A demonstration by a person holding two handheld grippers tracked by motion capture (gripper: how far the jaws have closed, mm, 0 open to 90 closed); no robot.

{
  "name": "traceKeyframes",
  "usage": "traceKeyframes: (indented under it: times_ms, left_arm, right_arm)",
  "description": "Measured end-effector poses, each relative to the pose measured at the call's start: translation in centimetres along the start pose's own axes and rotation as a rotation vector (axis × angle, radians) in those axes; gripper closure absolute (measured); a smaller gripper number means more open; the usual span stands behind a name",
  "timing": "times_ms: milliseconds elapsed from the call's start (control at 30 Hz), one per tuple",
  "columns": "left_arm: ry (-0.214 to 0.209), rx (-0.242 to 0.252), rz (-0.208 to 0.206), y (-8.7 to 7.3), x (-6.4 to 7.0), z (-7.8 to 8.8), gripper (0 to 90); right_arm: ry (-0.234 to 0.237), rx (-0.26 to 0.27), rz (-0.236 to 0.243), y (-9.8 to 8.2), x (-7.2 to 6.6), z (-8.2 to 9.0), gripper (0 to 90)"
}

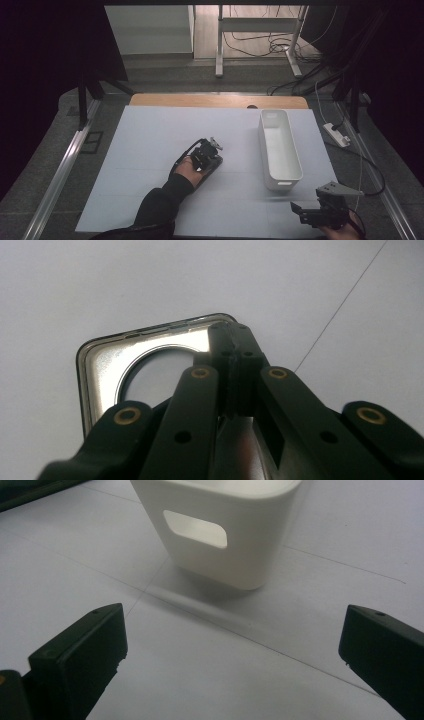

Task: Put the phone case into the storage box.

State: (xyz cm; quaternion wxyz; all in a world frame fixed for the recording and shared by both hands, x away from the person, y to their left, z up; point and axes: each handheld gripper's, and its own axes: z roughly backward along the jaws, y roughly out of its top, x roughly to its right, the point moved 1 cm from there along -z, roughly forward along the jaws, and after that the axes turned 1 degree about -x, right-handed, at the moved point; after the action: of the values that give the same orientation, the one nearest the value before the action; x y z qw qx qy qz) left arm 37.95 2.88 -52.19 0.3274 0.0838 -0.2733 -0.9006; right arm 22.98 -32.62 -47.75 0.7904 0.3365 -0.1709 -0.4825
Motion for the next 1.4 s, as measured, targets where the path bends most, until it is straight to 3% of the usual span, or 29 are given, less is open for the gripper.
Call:
traceKeyframes:
  times_ms: [267, 367, 733, 1000, 1267, 1400]
  left_arm:
    - [-0.011, 0.020, 0.017, -0.2, -0.4, 1.5, 89.1]
    - [-0.029, 0.038, 0.034, -0.5, -0.6, 2.9, 89.0]
    - [-0.025, 0.052, 0.079, -2.3, -1.5, 6.4, 84.6]
    - [-0.009, 0.049, 0.101, -3.1, -2.2, 7.3, 84.3]
    - [0.025, 0.035, 0.157, -3.8, -3.2, 7.8, 57.4]
    - [0.036, 0.031, 0.168, -4.2, -3.7, 8.1, 36.5]
  right_arm:
    - [0.000, 0.000, 0.000, 0.0, 0.0, 0.0, 0.0]
    - [-0.001, -0.001, 0.000, 0.0, 0.0, 0.0, 0.0]
    - [-0.004, -0.005, 0.002, 0.0, 0.0, -0.1, 0.0]
    - [-0.006, -0.007, 0.001, 0.0, -0.1, -0.1, 0.0]
    - [-0.004, -0.009, -0.003, 0.0, 0.0, -0.1, 0.0]
    - [-0.006, -0.009, -0.004, 0.0, 0.0, -0.1, 0.0]
